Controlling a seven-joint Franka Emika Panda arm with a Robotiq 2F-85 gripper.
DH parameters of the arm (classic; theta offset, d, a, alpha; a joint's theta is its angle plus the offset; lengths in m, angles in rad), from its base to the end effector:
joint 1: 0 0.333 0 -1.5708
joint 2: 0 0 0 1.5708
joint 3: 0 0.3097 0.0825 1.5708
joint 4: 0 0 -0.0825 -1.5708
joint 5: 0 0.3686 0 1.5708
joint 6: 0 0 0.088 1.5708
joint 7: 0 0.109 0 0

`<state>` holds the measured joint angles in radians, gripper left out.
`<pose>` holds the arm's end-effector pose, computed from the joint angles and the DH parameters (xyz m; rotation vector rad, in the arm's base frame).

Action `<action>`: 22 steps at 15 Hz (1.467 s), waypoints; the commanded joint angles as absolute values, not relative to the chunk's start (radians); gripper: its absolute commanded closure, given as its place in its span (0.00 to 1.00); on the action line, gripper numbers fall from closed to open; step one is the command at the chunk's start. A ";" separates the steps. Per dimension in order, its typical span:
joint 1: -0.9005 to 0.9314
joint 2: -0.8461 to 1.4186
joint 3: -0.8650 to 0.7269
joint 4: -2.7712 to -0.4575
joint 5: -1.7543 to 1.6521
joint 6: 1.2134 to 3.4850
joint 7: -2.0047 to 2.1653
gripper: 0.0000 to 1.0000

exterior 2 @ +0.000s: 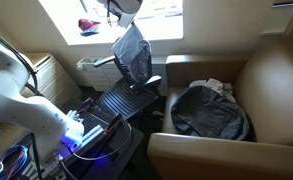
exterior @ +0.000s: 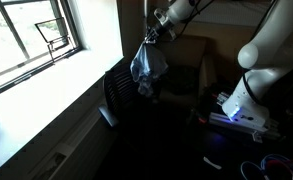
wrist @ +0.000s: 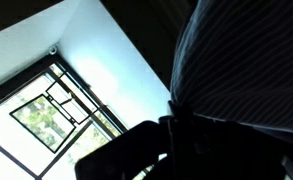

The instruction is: Move the clothing from the black chair to the arm chair

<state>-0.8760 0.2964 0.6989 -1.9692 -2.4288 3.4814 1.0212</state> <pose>0.5085 -0.0276 0.3641 2.1970 1.5830 1.0799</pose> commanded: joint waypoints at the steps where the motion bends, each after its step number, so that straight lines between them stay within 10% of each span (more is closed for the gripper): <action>1: -1.130 0.277 0.826 -1.966 -2.371 3.474 0.943 1.00; 22: -1.358 0.386 0.644 -1.721 -2.318 3.305 0.921 1.00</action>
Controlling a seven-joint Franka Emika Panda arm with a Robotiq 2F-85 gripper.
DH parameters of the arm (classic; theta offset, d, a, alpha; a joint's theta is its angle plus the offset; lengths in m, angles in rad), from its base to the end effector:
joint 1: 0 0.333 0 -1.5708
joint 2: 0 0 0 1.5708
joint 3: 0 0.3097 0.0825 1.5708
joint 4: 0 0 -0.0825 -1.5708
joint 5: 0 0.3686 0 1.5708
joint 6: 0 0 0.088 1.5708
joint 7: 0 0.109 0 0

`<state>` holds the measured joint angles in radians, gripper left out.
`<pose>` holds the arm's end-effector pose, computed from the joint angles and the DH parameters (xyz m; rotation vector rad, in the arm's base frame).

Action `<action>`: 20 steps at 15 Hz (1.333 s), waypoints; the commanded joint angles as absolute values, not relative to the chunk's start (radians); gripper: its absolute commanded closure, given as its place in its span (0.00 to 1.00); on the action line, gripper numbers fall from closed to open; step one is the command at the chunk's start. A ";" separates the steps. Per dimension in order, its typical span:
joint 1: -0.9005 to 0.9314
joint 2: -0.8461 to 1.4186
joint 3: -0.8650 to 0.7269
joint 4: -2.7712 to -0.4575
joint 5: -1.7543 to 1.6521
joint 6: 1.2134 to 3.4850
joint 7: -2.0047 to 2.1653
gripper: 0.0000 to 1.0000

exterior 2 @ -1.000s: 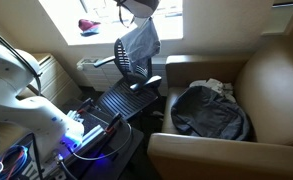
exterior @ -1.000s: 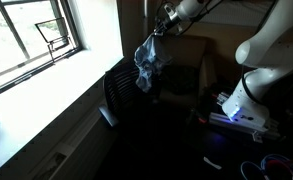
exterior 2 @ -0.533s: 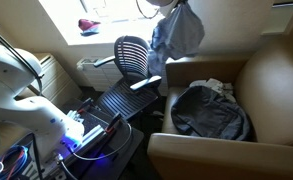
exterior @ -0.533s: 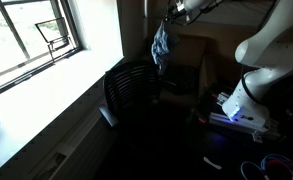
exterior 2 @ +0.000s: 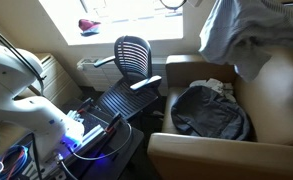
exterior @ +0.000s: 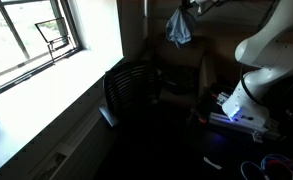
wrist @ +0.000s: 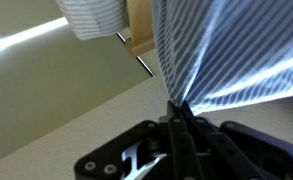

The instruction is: Move the clothing from the black chair to the arm chair

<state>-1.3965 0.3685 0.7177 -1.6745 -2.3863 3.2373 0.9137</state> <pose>0.4828 -0.3650 0.4537 2.0051 0.6786 0.8974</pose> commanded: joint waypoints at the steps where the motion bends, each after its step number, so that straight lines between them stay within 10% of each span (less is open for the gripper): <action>1: -1.299 0.359 0.543 -1.788 -2.314 3.270 0.887 1.00; 9: -1.151 0.521 0.234 -1.828 -2.299 2.981 0.559 1.00; 10: -1.117 0.526 0.186 -1.834 -2.245 2.956 0.492 0.75; 11: -1.080 0.531 0.135 -1.843 -2.173 2.953 0.400 0.74; 12: -1.149 0.548 0.210 -1.820 -2.249 2.986 0.515 0.92; 14: -1.105 0.552 0.158 -1.821 -2.195 2.976 0.438 0.77; 15: -1.097 0.552 0.152 -1.821 -2.195 2.974 0.436 0.49; 20: -1.029 0.472 0.150 -2.072 -2.031 3.196 0.385 0.25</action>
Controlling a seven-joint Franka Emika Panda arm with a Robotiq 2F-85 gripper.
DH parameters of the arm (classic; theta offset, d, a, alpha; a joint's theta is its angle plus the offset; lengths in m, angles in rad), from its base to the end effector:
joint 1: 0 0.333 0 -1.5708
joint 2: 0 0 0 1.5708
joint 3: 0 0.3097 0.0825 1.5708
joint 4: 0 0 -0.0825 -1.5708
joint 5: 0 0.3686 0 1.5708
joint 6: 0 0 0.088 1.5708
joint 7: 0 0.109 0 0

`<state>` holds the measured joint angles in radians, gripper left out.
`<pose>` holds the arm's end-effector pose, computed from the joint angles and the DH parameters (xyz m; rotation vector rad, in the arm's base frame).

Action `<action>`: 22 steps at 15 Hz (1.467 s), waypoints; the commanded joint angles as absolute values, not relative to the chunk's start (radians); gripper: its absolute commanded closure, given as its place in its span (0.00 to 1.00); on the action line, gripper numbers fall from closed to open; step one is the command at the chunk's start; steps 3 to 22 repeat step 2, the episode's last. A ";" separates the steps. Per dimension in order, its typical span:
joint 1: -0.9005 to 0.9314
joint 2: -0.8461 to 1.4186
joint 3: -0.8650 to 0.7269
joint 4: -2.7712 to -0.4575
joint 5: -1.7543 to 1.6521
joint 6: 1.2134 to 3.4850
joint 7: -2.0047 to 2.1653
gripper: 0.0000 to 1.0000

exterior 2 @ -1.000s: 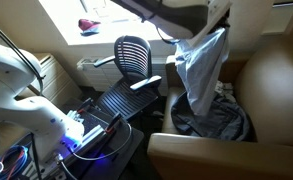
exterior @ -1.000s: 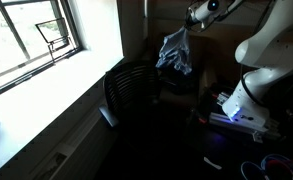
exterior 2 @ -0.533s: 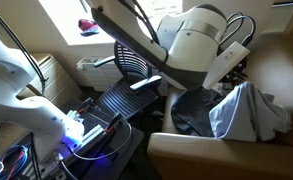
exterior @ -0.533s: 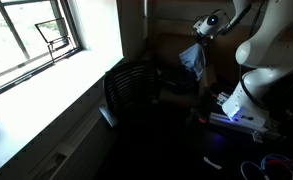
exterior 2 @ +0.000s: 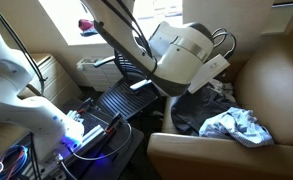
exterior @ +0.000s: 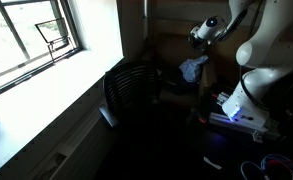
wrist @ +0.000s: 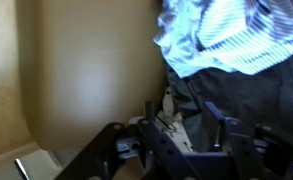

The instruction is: Move the clothing from the black chair to the arm chair

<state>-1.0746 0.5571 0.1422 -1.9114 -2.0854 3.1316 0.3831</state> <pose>0.3955 -0.4105 0.2115 2.3208 0.8721 0.2914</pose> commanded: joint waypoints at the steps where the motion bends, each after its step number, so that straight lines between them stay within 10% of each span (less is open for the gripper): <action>1: -1.002 0.450 0.142 -2.118 -1.997 3.246 0.385 0.19; 22: -0.974 0.434 0.142 -2.151 -1.963 3.301 0.396 0.10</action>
